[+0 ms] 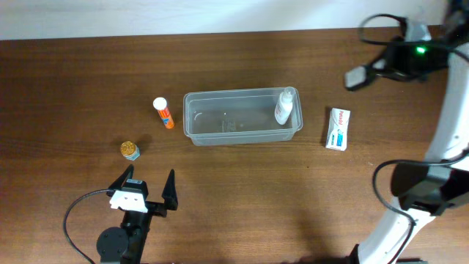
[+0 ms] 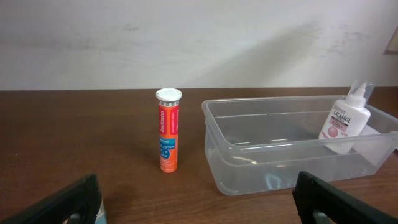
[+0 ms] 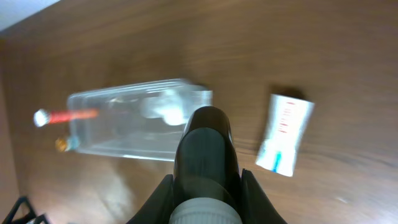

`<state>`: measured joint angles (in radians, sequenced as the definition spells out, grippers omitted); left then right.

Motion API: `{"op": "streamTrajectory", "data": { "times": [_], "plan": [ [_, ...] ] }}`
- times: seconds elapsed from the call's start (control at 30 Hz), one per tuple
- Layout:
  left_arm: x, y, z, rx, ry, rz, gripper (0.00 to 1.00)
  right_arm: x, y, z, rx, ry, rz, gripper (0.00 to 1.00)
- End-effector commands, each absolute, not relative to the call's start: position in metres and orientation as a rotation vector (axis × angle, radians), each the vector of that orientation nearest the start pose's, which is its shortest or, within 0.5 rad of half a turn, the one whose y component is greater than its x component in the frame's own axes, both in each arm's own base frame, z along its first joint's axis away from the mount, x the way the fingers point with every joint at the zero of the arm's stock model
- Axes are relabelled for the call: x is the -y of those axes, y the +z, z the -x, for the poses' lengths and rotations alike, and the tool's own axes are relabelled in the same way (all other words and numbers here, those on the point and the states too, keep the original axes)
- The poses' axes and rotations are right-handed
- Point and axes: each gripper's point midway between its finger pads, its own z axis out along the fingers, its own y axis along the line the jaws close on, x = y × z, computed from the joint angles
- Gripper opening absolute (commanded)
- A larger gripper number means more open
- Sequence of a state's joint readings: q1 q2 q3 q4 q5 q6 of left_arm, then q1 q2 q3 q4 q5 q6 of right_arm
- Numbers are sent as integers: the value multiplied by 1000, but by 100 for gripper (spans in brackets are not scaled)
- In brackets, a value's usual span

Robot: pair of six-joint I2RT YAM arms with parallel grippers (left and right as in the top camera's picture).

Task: Pack container
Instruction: 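Carry the dark bottle left over the container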

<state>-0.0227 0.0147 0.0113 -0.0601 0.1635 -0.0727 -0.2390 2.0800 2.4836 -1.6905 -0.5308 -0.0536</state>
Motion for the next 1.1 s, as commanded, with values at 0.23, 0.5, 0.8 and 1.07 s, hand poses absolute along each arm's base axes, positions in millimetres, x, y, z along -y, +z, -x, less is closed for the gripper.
{"op": "streamTrajectory", "data": {
  "times": [0.23,0.5,0.8,1.07],
  "plan": [
    [31,161,-244,-1634,-201,-70,99,-90,298,-410,-2750,454,-5,20],
    [31,161,-244,-1634,-201,-70,99,-152,293,-411,-2716,272,36,20],
    [31,161,-244,-1634,-201,-70,99,-189,253,-421,-2739,62,19,21],
    [31,161,-244,-1634,-201,-70,100,-196,213,-437,-2792,10,-1,21]
  ]
}}
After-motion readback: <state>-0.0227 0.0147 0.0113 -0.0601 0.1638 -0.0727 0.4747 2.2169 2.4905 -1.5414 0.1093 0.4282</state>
